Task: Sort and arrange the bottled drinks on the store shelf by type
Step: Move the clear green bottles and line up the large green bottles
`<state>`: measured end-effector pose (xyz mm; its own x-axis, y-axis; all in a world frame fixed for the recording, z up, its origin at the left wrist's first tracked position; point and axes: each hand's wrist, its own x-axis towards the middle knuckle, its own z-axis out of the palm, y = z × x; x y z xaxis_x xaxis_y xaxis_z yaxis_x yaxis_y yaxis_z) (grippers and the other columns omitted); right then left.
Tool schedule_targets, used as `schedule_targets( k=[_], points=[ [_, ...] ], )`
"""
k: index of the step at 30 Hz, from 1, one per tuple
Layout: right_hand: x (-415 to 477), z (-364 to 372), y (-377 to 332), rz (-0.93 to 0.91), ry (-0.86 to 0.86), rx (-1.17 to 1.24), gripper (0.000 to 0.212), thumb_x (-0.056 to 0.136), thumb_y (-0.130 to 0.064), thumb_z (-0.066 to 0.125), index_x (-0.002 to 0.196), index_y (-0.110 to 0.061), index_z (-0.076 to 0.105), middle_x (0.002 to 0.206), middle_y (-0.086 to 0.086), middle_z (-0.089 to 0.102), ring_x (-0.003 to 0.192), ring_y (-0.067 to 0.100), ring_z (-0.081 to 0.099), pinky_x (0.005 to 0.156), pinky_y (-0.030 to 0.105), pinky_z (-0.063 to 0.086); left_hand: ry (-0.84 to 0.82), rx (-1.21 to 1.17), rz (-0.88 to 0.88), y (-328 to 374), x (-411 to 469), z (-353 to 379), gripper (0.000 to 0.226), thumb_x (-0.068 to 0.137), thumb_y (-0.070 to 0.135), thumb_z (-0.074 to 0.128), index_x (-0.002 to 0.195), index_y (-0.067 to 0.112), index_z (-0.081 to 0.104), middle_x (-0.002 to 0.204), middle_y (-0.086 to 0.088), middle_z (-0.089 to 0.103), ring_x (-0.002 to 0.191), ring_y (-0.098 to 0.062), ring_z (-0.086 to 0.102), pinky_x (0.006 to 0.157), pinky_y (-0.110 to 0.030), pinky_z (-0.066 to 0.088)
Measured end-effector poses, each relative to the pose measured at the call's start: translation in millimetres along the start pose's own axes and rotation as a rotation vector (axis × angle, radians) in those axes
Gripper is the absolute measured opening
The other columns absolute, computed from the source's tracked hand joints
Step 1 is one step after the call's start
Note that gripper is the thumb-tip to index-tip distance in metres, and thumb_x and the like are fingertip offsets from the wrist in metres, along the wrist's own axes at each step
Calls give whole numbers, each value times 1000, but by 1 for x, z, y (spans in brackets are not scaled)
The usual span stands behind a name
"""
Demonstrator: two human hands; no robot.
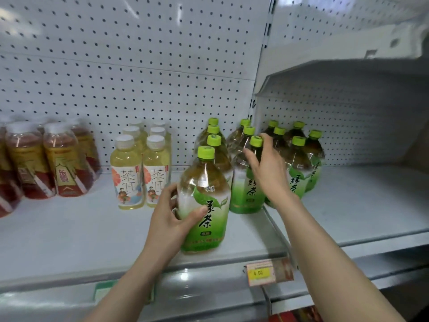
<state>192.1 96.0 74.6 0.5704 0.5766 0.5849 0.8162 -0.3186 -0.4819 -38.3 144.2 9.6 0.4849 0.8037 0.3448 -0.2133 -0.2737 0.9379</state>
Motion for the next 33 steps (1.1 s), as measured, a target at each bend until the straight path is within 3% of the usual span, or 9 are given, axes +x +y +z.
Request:
schedule_targets(
  k=[6,12,14,17,19,21,24,29,33],
  points=[
    [6,-1,15,-17,-45,95,59,96,-53,47,145,-29,26,111,2,64,97,22,63,86,45,54,26,226,111,-22,7,37,81,65,58,71,135,29,44,131,5,38,127,-9,43,108,-41,41],
    [-14,-12,-1,-89,94,102,52,101,-46,39,144,-17,38,141,4,45,131,18,40,110,39,37,-19,341,109,-19,8,32,79,61,67,67,133,47,39,126,19,46,117,6,48,99,-29,46],
    [-36,-14,-15,-128,163,257,50,98,-53,34,129,-19,54,126,-3,52,120,13,46,103,38,41,11,349,100,-18,7,32,82,59,66,69,132,42,41,125,15,49,109,9,52,92,-25,48],
    [-61,-11,-33,-145,-67,277,61,88,-72,37,116,-24,62,117,-8,59,111,10,52,94,33,44,52,357,92,-17,5,41,91,56,58,79,135,28,45,124,8,51,103,5,56,88,-28,53],
    [-65,-13,-34,-117,-106,378,42,90,-64,49,100,-26,63,95,-10,66,89,4,58,76,24,44,29,352,92,-14,2,51,87,58,48,86,133,27,47,121,10,51,103,2,56,89,-29,53],
    [-63,-27,-26,-78,-27,491,27,93,-51,56,83,-26,60,73,-10,62,67,2,55,63,21,41,-41,327,115,-7,-2,63,78,59,54,80,128,39,48,119,17,53,103,5,57,89,-22,52],
    [-57,-58,2,1,119,505,34,93,-54,53,87,-22,63,77,-8,66,74,11,61,71,36,49,-175,426,237,11,-1,84,68,75,67,57,136,38,46,129,17,52,115,3,52,97,-21,46],
    [-35,-113,59,78,332,371,34,94,-49,56,89,-16,64,77,-2,68,71,17,61,66,33,47,-129,927,562,13,37,126,64,90,34,63,145,12,41,150,-10,38,141,-26,31,116,-41,28],
    [-21,-125,117,147,401,245,36,95,-47,56,88,-13,62,75,0,63,70,20,58,62,29,40,-76,1190,542,3,58,139,78,82,17,73,148,6,33,156,-22,24,147,-38,18,116,-44,18]
  ],
)
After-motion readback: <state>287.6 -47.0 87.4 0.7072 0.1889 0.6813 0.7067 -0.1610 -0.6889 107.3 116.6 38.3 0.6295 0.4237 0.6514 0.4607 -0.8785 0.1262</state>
